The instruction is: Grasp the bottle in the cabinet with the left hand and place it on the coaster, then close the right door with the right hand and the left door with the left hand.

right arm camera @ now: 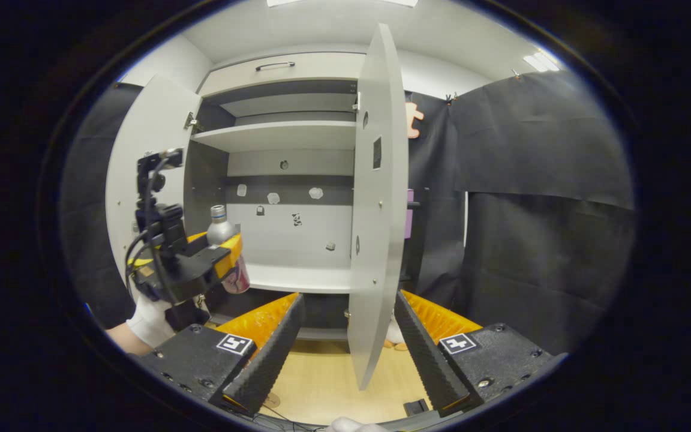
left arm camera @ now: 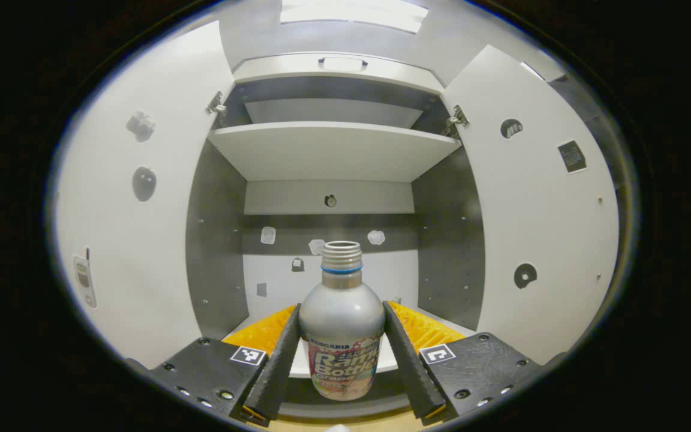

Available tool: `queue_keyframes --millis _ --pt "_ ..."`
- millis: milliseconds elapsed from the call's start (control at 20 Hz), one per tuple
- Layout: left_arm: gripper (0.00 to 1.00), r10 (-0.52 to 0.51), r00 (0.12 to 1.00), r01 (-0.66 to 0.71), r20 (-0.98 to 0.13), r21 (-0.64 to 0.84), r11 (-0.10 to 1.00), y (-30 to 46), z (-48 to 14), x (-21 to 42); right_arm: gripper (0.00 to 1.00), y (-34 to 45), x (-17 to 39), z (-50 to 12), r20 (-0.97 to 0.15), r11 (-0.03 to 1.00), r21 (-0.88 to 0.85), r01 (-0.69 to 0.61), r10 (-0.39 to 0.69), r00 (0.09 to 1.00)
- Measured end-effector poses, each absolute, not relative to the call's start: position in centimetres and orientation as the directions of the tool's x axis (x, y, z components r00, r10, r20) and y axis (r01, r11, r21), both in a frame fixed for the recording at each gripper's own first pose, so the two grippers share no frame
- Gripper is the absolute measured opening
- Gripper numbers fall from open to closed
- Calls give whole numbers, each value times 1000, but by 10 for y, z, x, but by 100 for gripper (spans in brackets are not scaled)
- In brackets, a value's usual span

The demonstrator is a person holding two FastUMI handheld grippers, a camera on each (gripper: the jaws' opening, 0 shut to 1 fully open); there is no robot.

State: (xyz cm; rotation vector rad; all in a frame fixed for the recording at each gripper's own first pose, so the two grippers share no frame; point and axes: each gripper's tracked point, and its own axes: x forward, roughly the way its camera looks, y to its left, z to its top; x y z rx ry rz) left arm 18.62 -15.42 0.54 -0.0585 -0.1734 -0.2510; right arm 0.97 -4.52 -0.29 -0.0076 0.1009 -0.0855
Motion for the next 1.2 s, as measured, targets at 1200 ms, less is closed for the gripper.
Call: queue_keyframes --millis 1200 --pt "78 -486 874 483 -15 -82 871 -183 -262 22 99 -41 -31 -53 -251 998 -28 62 -67 966"
